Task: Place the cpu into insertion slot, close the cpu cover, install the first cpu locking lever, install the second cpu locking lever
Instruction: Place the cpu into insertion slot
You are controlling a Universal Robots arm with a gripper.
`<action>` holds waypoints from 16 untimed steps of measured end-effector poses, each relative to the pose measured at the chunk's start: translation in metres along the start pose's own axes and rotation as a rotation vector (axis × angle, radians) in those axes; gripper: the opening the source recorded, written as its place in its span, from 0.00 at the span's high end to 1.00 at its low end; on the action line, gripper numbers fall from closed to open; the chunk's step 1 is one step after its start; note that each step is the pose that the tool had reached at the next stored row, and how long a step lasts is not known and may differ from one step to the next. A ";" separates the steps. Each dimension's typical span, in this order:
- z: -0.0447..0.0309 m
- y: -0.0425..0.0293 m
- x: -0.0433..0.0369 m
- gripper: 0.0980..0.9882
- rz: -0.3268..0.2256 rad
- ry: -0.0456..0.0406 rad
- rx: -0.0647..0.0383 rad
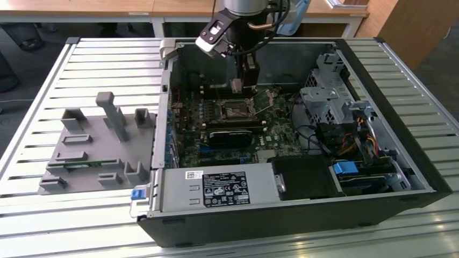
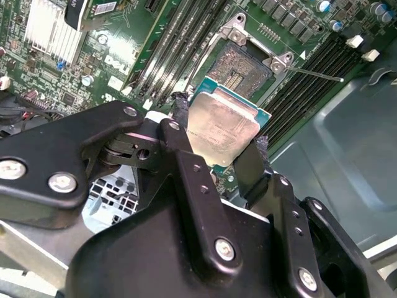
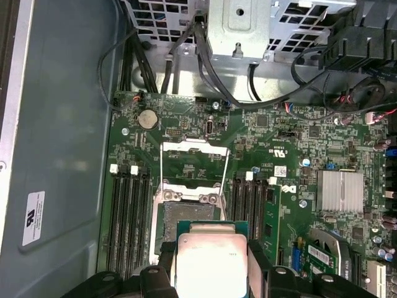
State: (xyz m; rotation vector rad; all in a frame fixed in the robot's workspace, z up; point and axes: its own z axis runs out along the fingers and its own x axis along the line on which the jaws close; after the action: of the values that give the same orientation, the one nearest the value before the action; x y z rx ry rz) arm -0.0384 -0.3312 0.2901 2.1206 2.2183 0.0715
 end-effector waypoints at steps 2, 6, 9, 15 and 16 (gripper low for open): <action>0.0013 -0.0001 0.0002 0.51 0.000 0.0000 0.000; 0.0038 -0.0003 0.0003 0.51 0.001 -0.0002 0.000; 0.0049 -0.0004 0.0004 0.51 0.001 -0.0017 -0.002; 0.0073 -0.0006 0.0005 0.51 0.001 -0.0030 -0.003; 0.0078 -0.0007 0.0006 0.51 0.001 -0.0030 -0.003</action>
State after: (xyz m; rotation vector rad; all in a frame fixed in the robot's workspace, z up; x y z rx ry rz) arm -0.0384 -0.3307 0.2823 2.1191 2.2142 0.0712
